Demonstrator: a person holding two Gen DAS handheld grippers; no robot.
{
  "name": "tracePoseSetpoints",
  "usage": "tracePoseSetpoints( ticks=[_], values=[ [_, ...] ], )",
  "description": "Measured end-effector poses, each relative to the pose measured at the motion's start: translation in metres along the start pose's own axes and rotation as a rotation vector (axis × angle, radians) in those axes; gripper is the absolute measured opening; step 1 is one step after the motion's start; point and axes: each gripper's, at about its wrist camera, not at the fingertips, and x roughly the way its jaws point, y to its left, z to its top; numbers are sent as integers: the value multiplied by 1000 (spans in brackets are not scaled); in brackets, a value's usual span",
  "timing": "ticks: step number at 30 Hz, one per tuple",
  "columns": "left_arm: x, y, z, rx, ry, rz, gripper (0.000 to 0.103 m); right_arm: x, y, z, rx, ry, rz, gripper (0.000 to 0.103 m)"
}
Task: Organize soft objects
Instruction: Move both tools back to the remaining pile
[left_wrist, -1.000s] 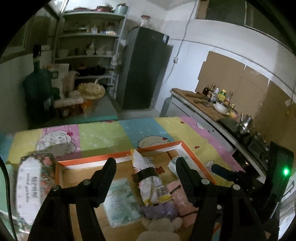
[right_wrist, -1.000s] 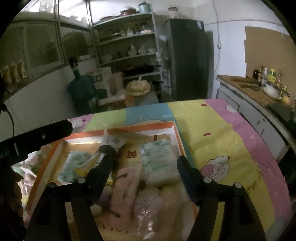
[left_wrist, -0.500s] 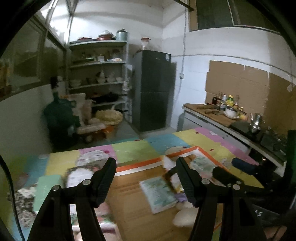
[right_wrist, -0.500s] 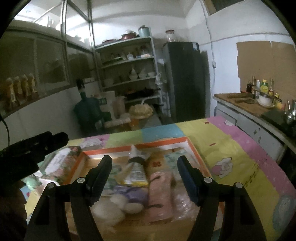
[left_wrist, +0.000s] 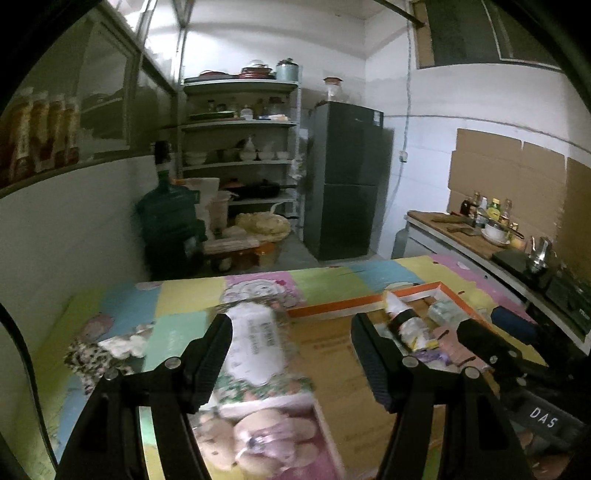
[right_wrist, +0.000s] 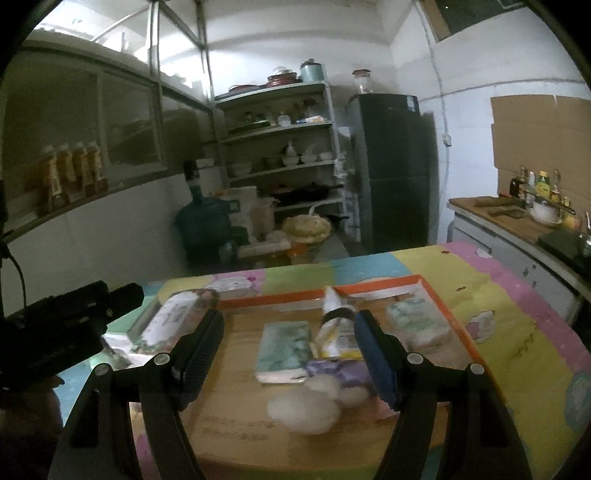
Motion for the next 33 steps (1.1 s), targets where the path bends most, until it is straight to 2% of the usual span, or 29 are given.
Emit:
tracePoseSetpoints(
  ticks=[5, 22, 29, 33],
  values=[
    [-13, 25, -11, -12, -5, 53, 66, -2, 22, -4, -12, 1, 29, 74],
    [-51, 103, -35, -116, -17, 152, 66, -6, 92, -16, -106, 0, 123, 74],
    [-64, 133, -47, -166, -21, 174, 66, 0, 115, -25, -148, 28, 163, 74],
    [-70, 150, -55, -196, -22, 181, 66, 9, 133, -35, -222, 77, 236, 74]
  ],
)
